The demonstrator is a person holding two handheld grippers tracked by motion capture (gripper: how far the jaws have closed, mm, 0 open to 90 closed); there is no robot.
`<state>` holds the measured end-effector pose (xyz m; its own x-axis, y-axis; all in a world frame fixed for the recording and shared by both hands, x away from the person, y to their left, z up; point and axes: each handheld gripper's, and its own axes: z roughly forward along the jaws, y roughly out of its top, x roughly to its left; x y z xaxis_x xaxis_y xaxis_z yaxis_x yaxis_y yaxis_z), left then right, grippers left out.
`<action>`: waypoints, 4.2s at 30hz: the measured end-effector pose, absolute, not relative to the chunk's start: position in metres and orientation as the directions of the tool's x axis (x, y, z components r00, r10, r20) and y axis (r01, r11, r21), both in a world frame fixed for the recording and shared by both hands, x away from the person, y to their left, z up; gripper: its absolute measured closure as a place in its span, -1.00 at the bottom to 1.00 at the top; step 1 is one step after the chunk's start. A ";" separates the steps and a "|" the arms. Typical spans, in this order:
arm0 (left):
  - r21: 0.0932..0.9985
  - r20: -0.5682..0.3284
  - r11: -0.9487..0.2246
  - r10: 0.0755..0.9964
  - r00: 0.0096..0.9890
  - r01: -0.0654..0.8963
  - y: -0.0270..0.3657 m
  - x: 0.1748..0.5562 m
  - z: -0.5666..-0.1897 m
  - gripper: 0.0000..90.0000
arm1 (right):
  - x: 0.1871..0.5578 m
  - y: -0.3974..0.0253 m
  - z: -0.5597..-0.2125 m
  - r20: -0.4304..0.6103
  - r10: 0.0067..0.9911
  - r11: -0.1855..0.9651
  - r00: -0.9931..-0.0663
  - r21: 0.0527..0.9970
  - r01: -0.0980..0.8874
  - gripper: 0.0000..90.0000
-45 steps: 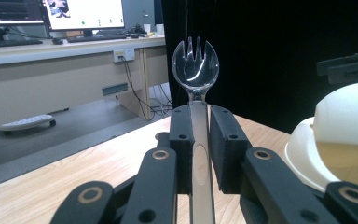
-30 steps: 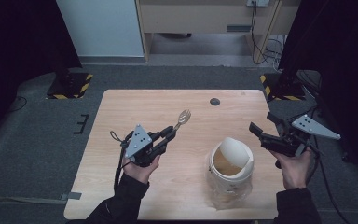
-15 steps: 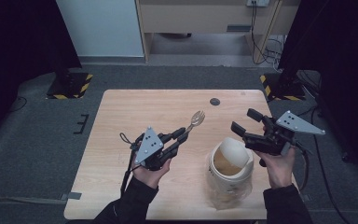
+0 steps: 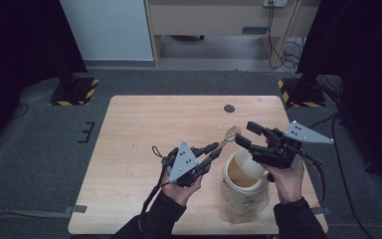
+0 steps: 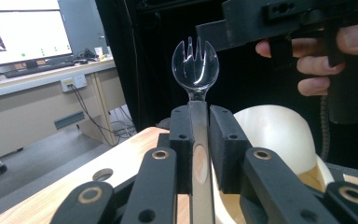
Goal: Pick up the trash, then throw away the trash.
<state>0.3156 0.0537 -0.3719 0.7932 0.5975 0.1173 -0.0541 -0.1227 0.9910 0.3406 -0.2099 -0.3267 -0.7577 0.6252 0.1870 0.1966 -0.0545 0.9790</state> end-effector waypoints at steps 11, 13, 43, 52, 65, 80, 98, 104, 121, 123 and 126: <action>0.994 0.109 -0.080 0.591 0.799 -0.077 0.049 0.311 -0.367 0.76 | 0.342 -0.208 -0.331 0.241 0.589 -0.062 -0.771 0.965 0.254 0.28; 0.994 0.109 -0.082 0.590 0.800 -0.075 0.048 0.310 -0.367 0.76 | 0.343 -0.207 -0.331 0.253 0.586 -0.064 -0.770 0.962 0.267 0.39; 0.933 -0.084 -0.140 0.812 0.577 0.332 0.209 0.333 -0.453 -0.27 | 0.331 -0.231 -0.321 0.272 0.574 -0.126 -0.772 0.961 0.245 0.92; 0.862 -0.203 -0.057 0.872 0.446 0.505 0.247 0.351 -0.489 -0.40 | 0.319 -0.235 -0.317 0.200 0.603 -0.063 -0.773 0.977 0.203 0.92; 0.838 -0.207 -0.068 0.878 0.431 0.542 0.249 0.356 -0.494 -0.48 | 0.309 -0.240 -0.324 0.149 0.643 0.003 -0.751 0.980 0.197 0.92; 0.835 -0.194 -0.085 0.879 0.436 0.543 0.247 0.357 -0.494 -0.48 | 0.305 -0.234 -0.336 0.114 0.653 0.080 -0.749 0.973 0.217 0.90; 0.830 -0.195 -0.093 0.875 0.443 0.549 0.246 0.358 -0.495 -0.49 | 0.308 -0.234 -0.339 0.092 0.660 0.090 -0.746 0.975 0.201 0.53; 0.814 -0.190 -0.110 0.877 0.441 0.570 0.248 0.361 -0.498 -0.54 | 0.312 -0.262 -0.338 0.124 0.724 0.003 -0.679 0.983 0.183 0.22; 0.731 -0.132 -0.208 0.892 0.433 0.650 0.253 0.373 -0.516 -0.66 | 0.359 -0.327 -0.425 0.153 0.923 -0.018 -0.353 0.934 0.356 -0.68; 0.714 -0.123 -0.221 0.894 0.430 0.665 0.254 0.374 -0.518 -0.67 | 0.365 -0.334 -0.440 0.152 0.935 -0.016 -0.321 0.921 0.390 -0.76; 0.701 -0.112 -0.231 0.899 0.424 0.675 0.258 0.376 -0.520 -0.69 | 0.372 -0.339 -0.458 0.160 0.947 -0.026 -0.277 0.902 0.431 -0.83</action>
<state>0.3759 0.2579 -0.5200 0.4235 0.8990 -0.1116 0.6747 -0.2309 0.7010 0.3723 -0.3395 -0.4577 -0.2770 0.9475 0.1598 0.4308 -0.0261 0.9021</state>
